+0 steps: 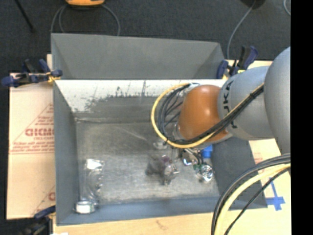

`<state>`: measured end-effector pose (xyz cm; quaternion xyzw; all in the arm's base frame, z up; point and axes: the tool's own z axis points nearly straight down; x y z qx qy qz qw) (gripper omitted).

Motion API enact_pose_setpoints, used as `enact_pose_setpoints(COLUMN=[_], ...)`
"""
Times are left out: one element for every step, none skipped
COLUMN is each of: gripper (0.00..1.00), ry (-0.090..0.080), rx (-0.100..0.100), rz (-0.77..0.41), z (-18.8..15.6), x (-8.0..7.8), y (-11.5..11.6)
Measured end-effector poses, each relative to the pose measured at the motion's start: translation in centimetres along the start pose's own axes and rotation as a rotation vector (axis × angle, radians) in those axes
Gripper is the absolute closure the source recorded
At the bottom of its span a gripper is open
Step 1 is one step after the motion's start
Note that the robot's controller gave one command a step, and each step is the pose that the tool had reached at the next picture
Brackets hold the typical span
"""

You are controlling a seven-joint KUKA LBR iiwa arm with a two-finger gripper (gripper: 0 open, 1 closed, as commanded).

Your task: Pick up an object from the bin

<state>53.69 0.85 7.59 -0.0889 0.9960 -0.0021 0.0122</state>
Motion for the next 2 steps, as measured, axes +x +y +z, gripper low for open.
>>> enact_pose_setpoints(gripper=[1.0,1.0], ry=[0.001,0.012], rx=[-0.001,-0.002], rz=[-0.003,-0.021], z=[-0.1,-16.0], x=[-0.1,-0.3], y=[0.1,-1.0])
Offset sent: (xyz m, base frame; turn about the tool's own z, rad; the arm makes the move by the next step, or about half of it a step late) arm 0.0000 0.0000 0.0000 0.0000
